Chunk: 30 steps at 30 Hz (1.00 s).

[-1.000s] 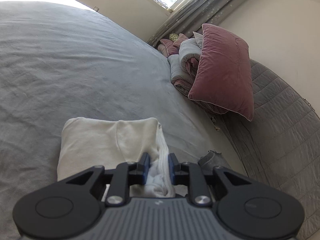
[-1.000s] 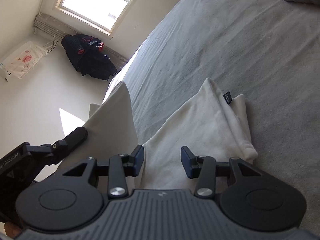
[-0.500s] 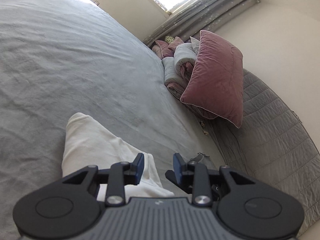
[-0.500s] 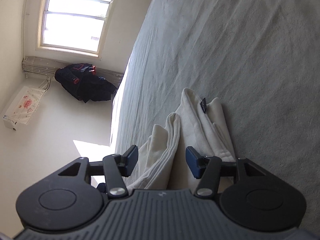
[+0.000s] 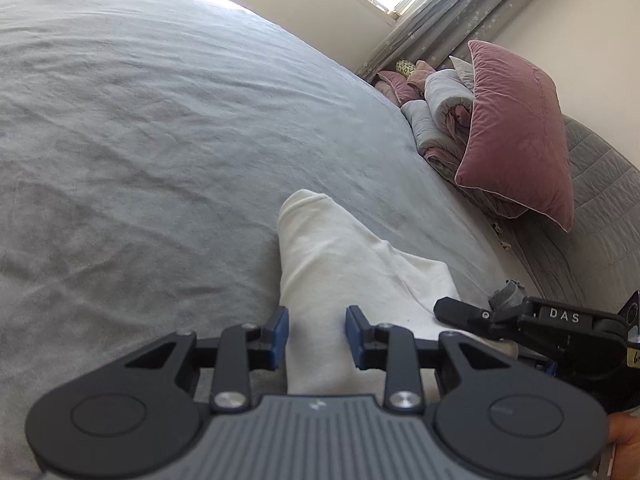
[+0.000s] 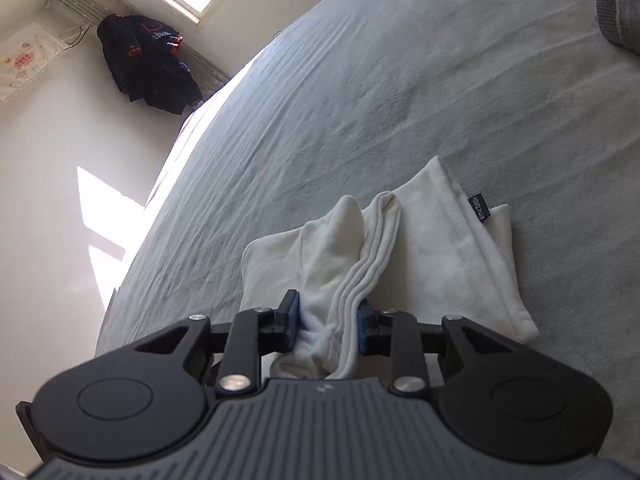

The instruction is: Fold clothes

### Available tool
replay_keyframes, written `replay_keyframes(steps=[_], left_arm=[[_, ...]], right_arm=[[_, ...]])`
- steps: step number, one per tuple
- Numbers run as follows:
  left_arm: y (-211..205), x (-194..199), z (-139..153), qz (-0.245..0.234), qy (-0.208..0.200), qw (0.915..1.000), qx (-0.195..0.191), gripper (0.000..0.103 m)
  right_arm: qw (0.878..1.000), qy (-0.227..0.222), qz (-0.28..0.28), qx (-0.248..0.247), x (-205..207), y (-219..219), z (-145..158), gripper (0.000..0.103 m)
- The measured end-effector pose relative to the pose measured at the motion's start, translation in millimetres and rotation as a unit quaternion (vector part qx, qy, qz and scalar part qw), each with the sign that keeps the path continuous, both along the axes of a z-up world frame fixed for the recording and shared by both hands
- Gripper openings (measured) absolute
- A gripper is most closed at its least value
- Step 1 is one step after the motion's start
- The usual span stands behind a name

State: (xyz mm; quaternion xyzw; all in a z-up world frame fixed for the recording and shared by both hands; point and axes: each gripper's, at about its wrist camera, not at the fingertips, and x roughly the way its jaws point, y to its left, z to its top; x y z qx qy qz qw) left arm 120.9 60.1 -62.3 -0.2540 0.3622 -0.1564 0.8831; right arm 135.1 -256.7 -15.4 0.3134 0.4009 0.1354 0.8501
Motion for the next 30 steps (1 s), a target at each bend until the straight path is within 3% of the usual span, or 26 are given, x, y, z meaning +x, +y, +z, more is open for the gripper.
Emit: replay_keyframes(steps=[5,11,17,19,21,22,23,30], left_arm=[[-8.5,0.1,13.2,-0.010,-0.037,0.9993,-0.004,0.031],[-35.8,3.1,13.8,-0.043,-0.055,0.9975,-0.010,0.031],[-66.1,-4.1,7.9,-0.072,-0.082,0.9932,0.039,0.031],[-75.1,-7.4,3.6,-0.086,-0.092,0.9894,0.072,0.031],[-82.9,-11.4,1.4,-0.099,-0.104,0.9838,0.107,0.031],[-85.5,-13.9,2.8,-0.104,-0.113,0.9802,0.124,0.031],[-88.1,-16.4,4.1,-0.109,-0.122,0.9763,0.141,0.031],[-86.9,-18.5,18.4,-0.110,-0.153,0.9749,0.118,0.030]], right_arm=[[0.999,-0.031,0.007,0.010,-5.0,-20.4,15.3,0.022],[0.999,-0.028,0.009,0.013,1.3,-48.7,10.9,0.022],[1.000,0.003,0.004,0.020,1.1,-70.4,-18.5,0.022],[1.000,0.009,0.002,0.018,-2.3,-74.1,-27.8,0.023],[1.000,0.005,0.000,0.011,-8.0,-75.8,-33.1,0.032],[1.000,0.003,-0.006,0.003,-10.5,-76.6,-33.5,0.047],[1.000,-0.002,-0.011,-0.006,-12.6,-77.2,-31.6,0.055],[0.993,-0.091,-0.028,-0.069,-19.9,-65.7,-4.8,0.055]])
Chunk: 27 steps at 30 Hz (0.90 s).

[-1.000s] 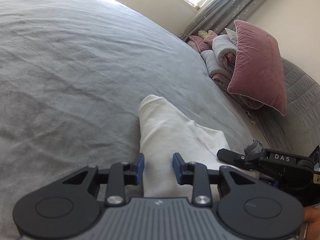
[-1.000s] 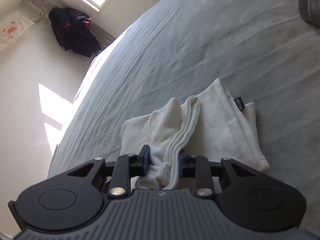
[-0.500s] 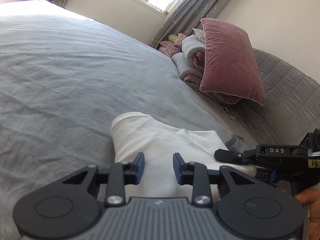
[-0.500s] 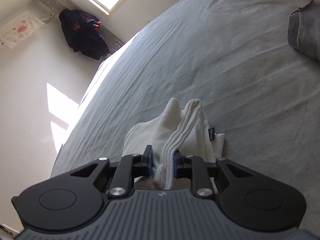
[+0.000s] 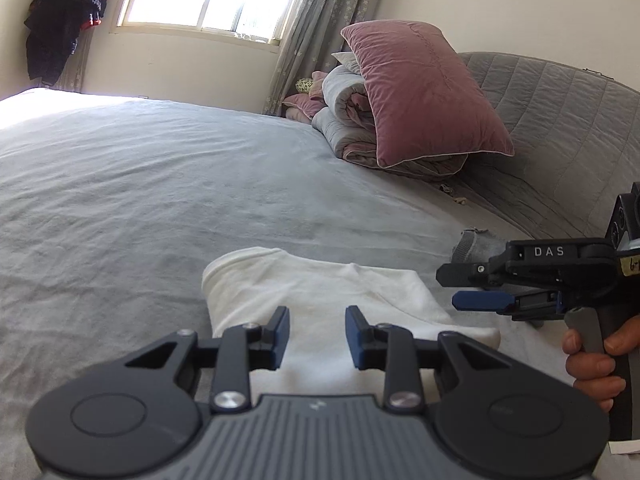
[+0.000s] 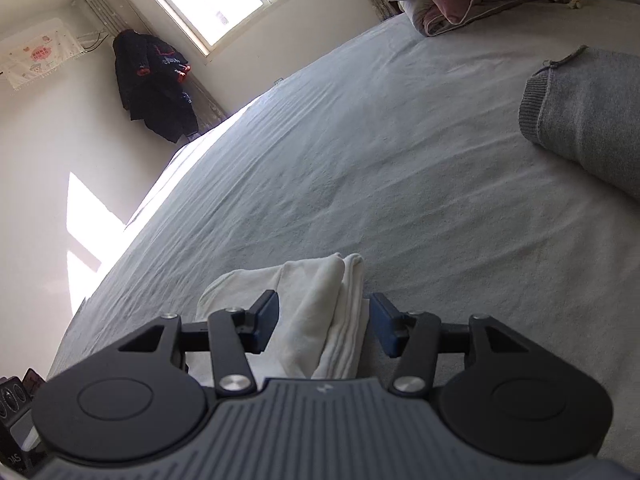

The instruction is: Fold clothes

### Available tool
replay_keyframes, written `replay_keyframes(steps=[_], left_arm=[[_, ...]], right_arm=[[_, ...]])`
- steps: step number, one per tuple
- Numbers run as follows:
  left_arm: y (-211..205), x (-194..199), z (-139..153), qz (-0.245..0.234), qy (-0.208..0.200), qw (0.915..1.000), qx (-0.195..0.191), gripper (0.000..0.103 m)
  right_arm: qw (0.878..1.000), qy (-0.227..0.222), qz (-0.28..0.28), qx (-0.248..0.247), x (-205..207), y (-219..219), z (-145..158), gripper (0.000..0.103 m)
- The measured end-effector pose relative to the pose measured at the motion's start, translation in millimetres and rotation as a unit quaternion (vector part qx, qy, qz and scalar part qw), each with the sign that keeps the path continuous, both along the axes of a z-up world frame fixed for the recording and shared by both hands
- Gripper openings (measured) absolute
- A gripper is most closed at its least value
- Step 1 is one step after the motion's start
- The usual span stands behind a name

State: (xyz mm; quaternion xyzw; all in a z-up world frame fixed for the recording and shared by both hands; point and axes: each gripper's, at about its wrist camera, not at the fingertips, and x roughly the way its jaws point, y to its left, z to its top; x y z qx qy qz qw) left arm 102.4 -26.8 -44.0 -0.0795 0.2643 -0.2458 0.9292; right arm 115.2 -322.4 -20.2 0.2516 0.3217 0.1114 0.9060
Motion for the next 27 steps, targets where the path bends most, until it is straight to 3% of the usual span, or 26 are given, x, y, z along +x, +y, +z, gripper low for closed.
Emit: replay_keyframes(steps=[7,12,14,17,20,27], left_arm=[[-26.3,-18.5,-18.0,-0.037,-0.035,0.9969,0.060,0.028],[-32.0,-30.7,-25.4,-0.046,-0.066,0.9927,0.091,0.028],[-30.7,-33.2,-24.4,-0.058,-0.066,0.9920,0.091,0.028],[-21.5,-30.1,-17.0,-0.071,-0.059,0.9925,0.080,0.029],[-11.4,-26.2,-8.9,-0.083,-0.050,0.9930,0.068,0.029],[4.1,25.1,-3.0,-0.030,-0.025,0.9983,0.044,0.028]], right_arm=[[0.995,-0.059,0.055,-0.053,-6.2,30.4,3.9,0.048],[0.991,-0.047,0.082,-0.094,-5.6,42.5,-17.4,0.047],[0.988,-0.039,0.085,-0.124,-5.2,46.8,-28.0,0.041],[0.980,-0.041,0.090,-0.171,-6.8,51.9,-35.6,0.041],[0.981,-0.045,0.088,-0.169,-9.1,50.4,-24.0,0.041],[0.980,-0.062,0.088,-0.166,-15.0,49.7,-8.0,0.041]])
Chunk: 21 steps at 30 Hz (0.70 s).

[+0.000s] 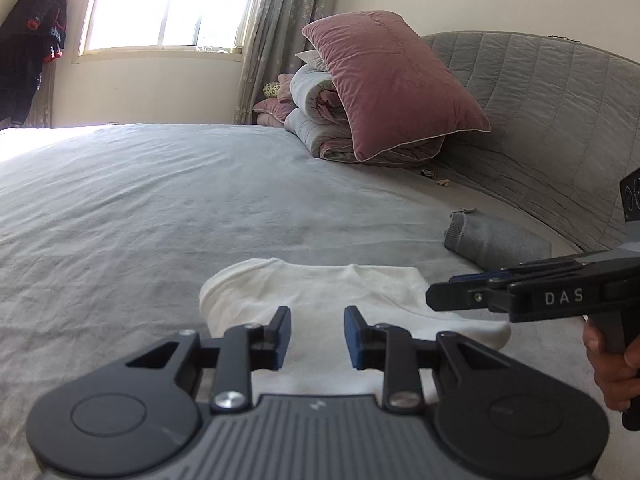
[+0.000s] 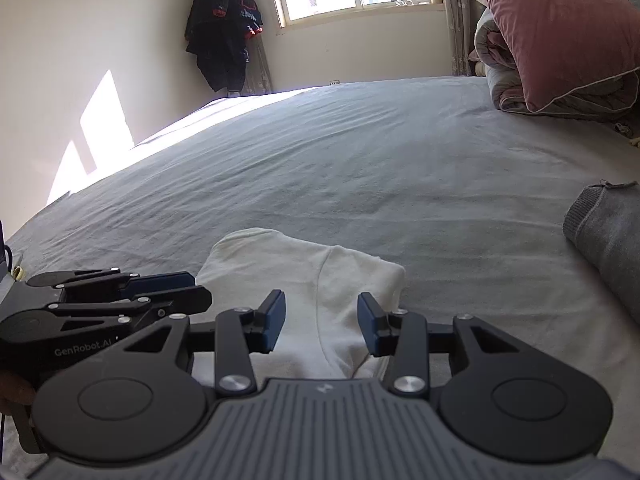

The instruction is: Fold clothes

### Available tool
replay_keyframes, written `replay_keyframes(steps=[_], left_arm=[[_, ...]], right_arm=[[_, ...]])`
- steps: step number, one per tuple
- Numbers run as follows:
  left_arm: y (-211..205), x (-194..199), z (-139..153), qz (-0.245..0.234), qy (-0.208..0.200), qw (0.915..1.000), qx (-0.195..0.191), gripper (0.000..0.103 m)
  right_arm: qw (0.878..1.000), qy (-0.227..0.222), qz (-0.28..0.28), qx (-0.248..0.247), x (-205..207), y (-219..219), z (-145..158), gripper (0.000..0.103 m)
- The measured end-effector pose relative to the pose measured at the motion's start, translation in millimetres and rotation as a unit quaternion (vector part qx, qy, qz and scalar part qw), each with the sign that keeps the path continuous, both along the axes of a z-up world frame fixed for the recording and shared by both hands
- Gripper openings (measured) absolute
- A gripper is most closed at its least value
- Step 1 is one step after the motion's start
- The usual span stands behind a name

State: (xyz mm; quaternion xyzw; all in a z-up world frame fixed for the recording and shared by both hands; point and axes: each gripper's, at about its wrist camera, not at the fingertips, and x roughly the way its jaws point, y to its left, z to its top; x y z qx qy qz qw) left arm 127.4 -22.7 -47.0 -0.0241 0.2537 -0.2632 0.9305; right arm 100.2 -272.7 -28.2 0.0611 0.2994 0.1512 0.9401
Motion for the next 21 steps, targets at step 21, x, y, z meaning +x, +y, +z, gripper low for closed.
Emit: replay_keyframes(steps=[21], left_arm=[[27.2,66.6,-0.1,0.108,0.109,0.9871,-0.046,0.036]], right_arm=[[0.988,0.064,-0.035,0.133,-2.9,-40.8,-21.5,0.051]])
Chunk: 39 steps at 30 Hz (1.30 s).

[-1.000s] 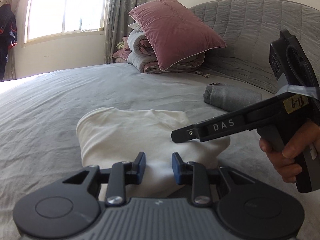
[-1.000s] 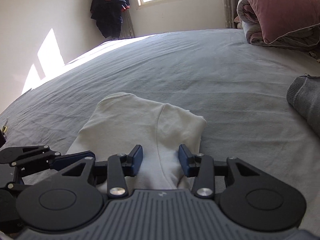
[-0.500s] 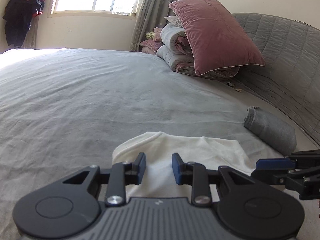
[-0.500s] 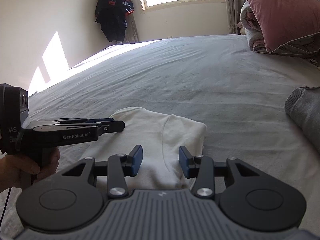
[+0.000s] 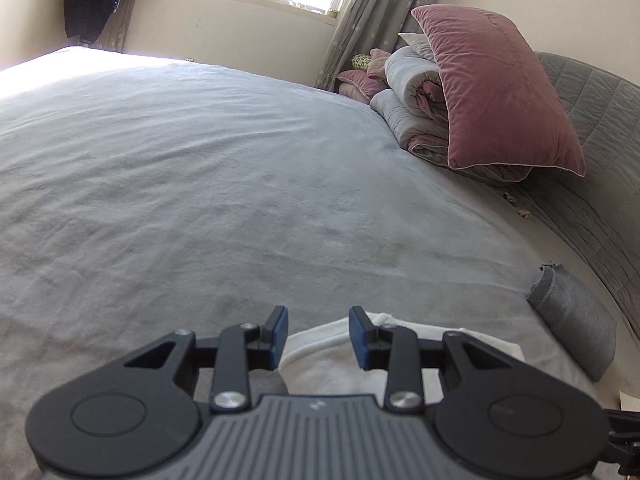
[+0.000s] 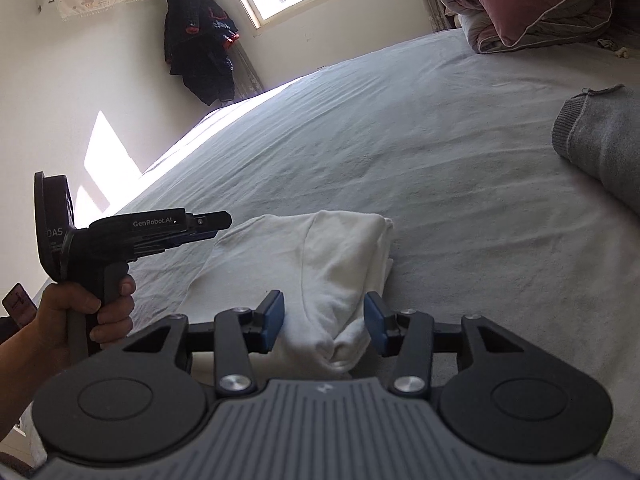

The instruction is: Fold clothes

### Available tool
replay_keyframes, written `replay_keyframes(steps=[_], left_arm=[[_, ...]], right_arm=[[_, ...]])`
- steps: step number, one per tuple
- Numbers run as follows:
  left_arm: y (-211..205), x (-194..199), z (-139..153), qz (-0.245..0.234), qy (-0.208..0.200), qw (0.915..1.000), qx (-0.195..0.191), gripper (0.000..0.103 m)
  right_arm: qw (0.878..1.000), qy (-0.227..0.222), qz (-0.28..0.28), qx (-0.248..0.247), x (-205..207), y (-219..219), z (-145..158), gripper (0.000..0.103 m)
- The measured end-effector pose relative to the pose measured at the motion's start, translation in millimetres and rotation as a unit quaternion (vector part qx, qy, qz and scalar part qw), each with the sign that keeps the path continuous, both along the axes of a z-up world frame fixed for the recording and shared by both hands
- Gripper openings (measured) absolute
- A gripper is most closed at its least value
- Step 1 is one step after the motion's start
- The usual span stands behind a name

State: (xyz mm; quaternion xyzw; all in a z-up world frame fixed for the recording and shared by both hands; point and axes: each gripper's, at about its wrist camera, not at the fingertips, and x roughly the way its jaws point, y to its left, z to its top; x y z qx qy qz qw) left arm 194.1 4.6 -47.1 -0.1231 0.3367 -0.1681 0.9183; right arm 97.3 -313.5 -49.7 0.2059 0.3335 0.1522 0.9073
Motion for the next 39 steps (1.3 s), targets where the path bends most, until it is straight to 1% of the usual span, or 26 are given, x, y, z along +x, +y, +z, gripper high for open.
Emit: replay_keyframes(steps=[1,3,5,7,8,10,11,13,16,17,22,24,27,29,31,35,39], left_arm=[[5.1,-3.5,-0.9,0.005,0.010,0.9999,-0.010,0.040],[15.1,-9.0,-2.5,0.011,0.035,0.9987,-0.037,0.042],[24.5,-14.1,-4.5,0.018,0.062,0.9958,-0.066,0.050],[33.8,-19.5,-7.3,0.025,0.091,0.9906,-0.099,0.052],[38.4,-22.6,-9.1,0.029,0.104,0.9872,-0.117,0.053],[46.9,-29.6,-12.7,0.033,0.127,0.9794,-0.153,0.053],[50.3,-34.9,-14.6,0.034,0.134,0.9759,-0.169,0.053],[53.9,-46.9,-17.8,0.035,0.141,0.9706,-0.192,0.053],[53.7,-61.9,-22.1,0.031,0.150,0.9655,-0.211,0.052],[52.3,-66.4,-22.7,0.029,0.150,0.9656,-0.210,0.052],[36.5,-79.8,-25.2,0.005,0.138,0.9761,-0.167,0.051],[34.0,-84.0,-29.9,0.004,0.133,0.9781,-0.160,0.051],[35.1,-87.9,-39.4,0.004,0.129,0.9777,-0.166,0.051],[32.8,-92.4,-47.8,-0.006,0.122,0.9807,-0.153,0.052],[32.4,-92.8,-43.7,-0.012,0.120,0.9826,-0.142,0.052],[39.6,-79.6,-33.2,-0.008,0.131,0.9795,-0.153,0.052],[43.7,-65.4,-35.5,0.003,0.140,0.9736,-0.181,0.052]], right_arm=[[1.000,0.012,-0.010,0.024,1.6,-6.3,-1.5,0.052],[0.996,0.036,-0.032,0.075,4.8,-19.4,-5.4,0.053],[0.989,0.060,-0.050,0.129,7.7,-32.3,-10.3,0.056],[0.977,0.085,-0.063,0.185,9.3,-44.4,-16.2,0.057],[0.972,0.096,-0.067,0.204,9.2,-48.1,-18.2,0.057],[0.963,0.115,-0.074,0.233,8.1,-53.8,-20.7,0.057],[0.961,0.121,-0.075,0.237,7.6,-54.3,-19.9,0.057],[0.962,0.129,-0.069,0.232,6.7,-51.8,-15.3,0.057],[0.968,0.133,-0.052,0.206,5.3,-40.9,-5.7,0.057],[0.970,0.134,-0.044,0.196,4.8,-36.6,-2.8,0.057],[0.980,0.137,-0.020,0.145,4.7,-20.0,3.3,0.059],[0.981,0.140,-0.013,0.130,5.2,-16.0,4.0,0.059],[0.981,0.145,-0.016,0.130,4.6,-19.3,1.3,0.059],[0.981,0.146,-0.021,0.127,4.1,-22.1,0.5,0.059],[0.981,0.147,-0.024,0.125,7.5,-23.7,-0.3,0.059],[0.980,0.147,-0.029,0.129,8.7,-27.8,-1.3,0.059],[0.980,0.142,-0.028,0.140,8.7,-29.3,-3.0,0.059]])
